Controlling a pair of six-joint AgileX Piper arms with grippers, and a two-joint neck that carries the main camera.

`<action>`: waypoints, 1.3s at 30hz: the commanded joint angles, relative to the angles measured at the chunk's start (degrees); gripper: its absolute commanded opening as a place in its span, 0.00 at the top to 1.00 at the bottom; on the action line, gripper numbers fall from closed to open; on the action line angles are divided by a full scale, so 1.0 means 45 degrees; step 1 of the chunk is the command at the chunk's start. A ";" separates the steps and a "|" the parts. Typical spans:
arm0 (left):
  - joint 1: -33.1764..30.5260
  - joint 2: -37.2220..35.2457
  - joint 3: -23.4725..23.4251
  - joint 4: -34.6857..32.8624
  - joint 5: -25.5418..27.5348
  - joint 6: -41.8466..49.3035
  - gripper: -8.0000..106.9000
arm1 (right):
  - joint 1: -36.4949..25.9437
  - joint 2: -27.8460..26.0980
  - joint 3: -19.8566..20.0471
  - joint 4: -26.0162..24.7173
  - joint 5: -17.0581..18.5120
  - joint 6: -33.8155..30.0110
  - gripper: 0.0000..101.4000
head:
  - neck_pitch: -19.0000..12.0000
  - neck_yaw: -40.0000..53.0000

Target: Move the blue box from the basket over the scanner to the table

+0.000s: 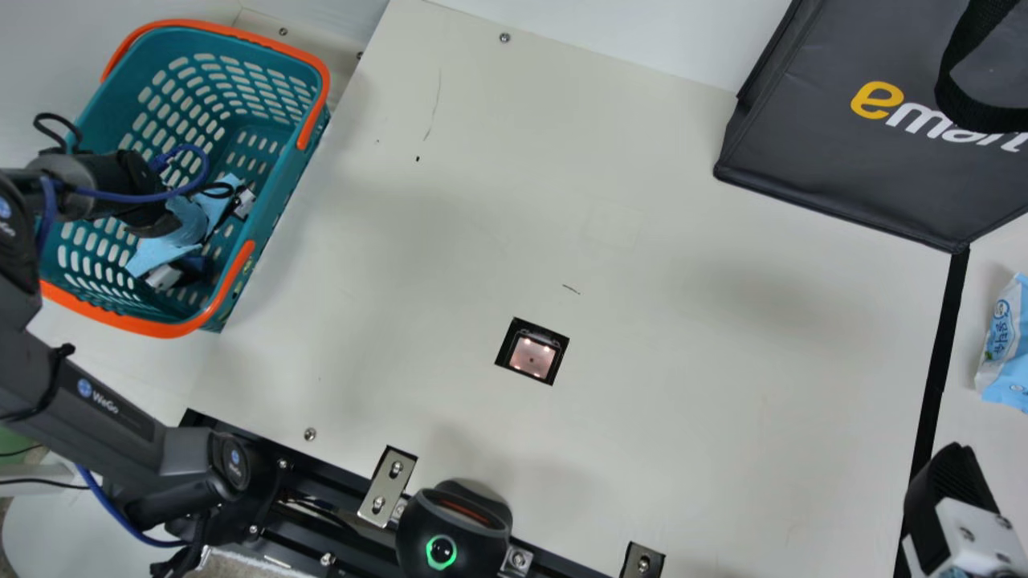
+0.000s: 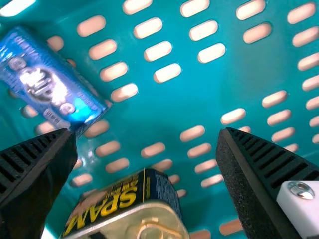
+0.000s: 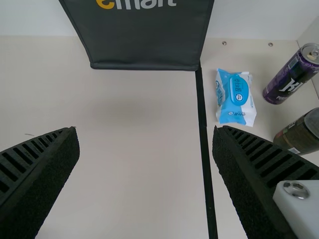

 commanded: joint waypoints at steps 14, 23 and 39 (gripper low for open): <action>0.0624 -0.0854 0.0803 0.1535 -0.0742 -0.2667 0.15 | 0.0000 0.0000 0.0000 0.0000 0.0000 0.0000 0.06 | -0.0388 0.0050; 0.0759 -0.0407 0.0697 0.3641 -0.1000 -0.5619 0.15 | 0.0000 0.0000 0.0000 0.0000 0.0000 0.0000 0.06 | -0.0388 0.0050; 0.0354 0.0487 0.0478 0.6152 -0.0973 -0.9458 0.15 | 0.0000 0.0000 0.0000 0.0000 -0.0001 0.0000 0.06 | -0.0388 0.0050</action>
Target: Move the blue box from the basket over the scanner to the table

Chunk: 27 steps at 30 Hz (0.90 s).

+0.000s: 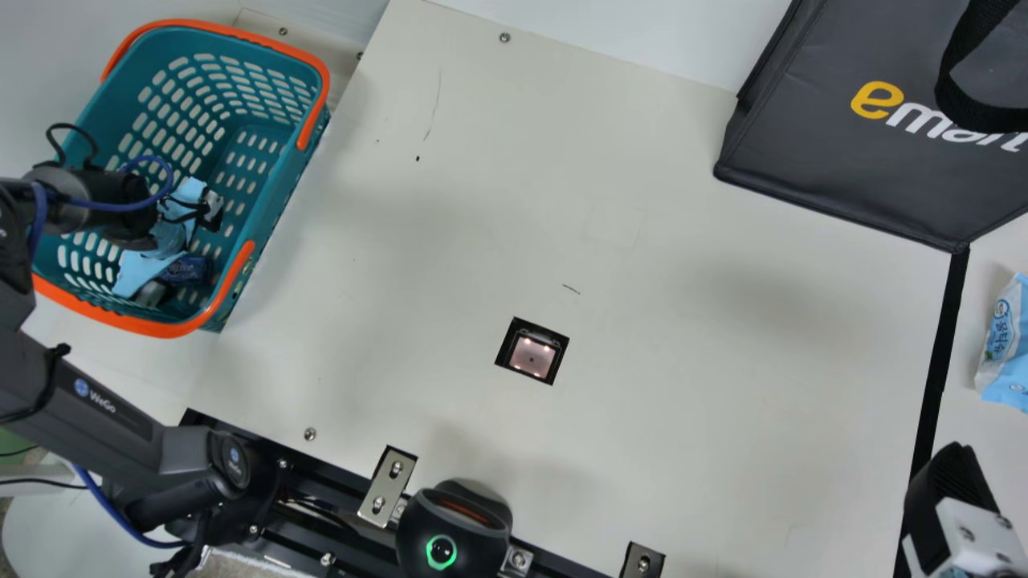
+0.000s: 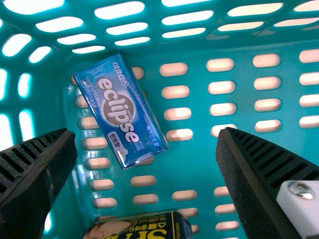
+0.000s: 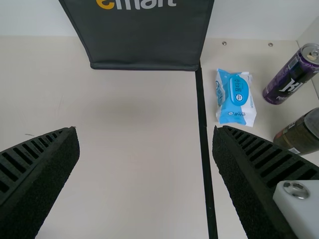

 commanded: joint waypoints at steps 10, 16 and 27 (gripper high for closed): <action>-0.0153 0.0658 -0.0177 0.0254 0.0002 -0.1094 0.15 | 0.0000 0.0000 0.0000 0.0000 0.0000 0.0000 0.06 | -0.0388 0.0031; -0.0184 0.0870 -0.0259 0.0075 -0.0007 -0.1165 0.15 | 0.0000 0.0000 0.0000 0.0000 0.0000 0.0000 0.06 | -0.0388 0.0031; -0.0013 0.0953 -0.0324 -0.0154 -0.0083 -0.1370 0.15 | 0.0000 0.0000 0.0000 0.0000 0.0000 0.0000 0.06 | -0.0388 0.0031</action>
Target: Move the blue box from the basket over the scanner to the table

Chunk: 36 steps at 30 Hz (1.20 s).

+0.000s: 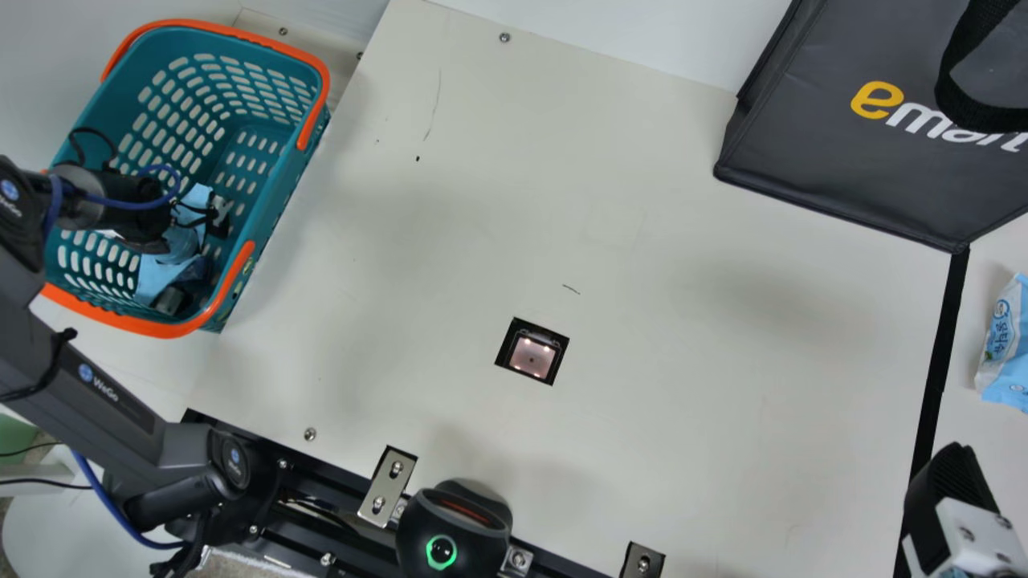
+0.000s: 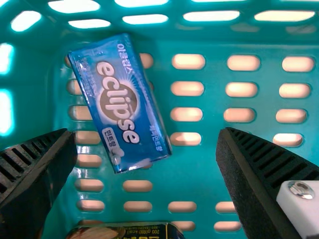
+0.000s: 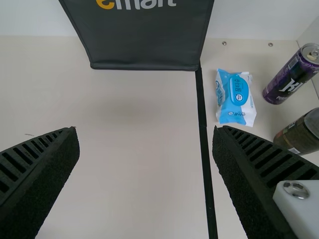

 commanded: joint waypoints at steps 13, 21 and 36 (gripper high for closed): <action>0.0207 0.0137 -0.0133 0.0343 0.0255 -0.0834 0.15 | 0.0000 0.0000 0.0000 0.0000 -0.0019 0.0000 0.06 | -0.0369 0.0031; 0.0220 0.0373 -0.0298 0.0484 0.0472 -0.1201 0.15 | 0.0000 0.0000 0.0000 0.0000 -0.0029 0.0000 0.06 | -0.0369 0.0031; 0.0155 0.0600 -0.0434 0.0717 0.0644 -0.1540 0.90 | 0.0000 0.0000 0.0000 0.0000 -0.0029 0.0000 0.06 | -0.0369 0.0031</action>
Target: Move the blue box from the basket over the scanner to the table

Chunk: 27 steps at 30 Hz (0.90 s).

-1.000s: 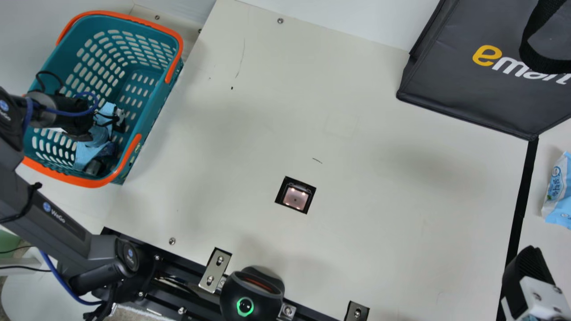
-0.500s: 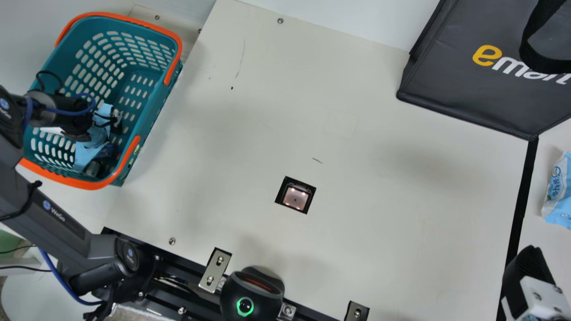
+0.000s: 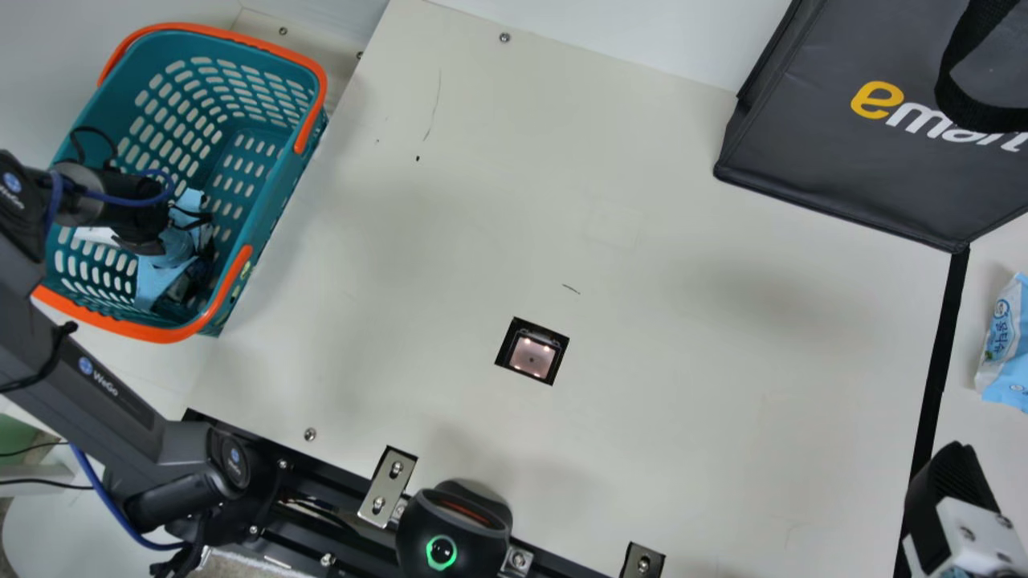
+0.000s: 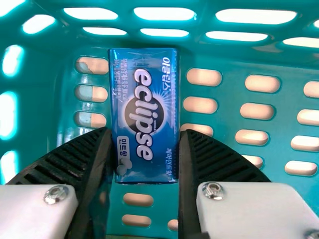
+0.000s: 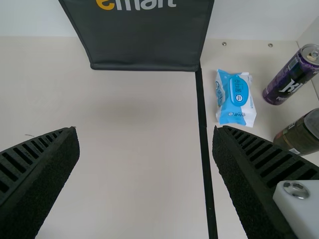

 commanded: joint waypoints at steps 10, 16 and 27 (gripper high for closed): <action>-0.0213 -0.0340 0.0265 -0.0029 -0.0196 0.0245 1.00 | 0.0000 0.0000 0.0000 0.0000 0.0000 0.0000 0.06 | -0.0388 0.0031; -0.0486 -0.1052 0.0629 -0.0754 -0.0383 0.1256 1.00 | 0.0000 0.0000 0.0000 0.0000 0.0000 0.0000 0.06 | -0.0388 0.0031; -0.1050 -0.2710 0.0574 -0.3779 0.0535 0.5403 1.00 | 0.0000 0.0000 0.0000 0.0000 0.0000 0.0000 0.06 | -0.0388 0.0031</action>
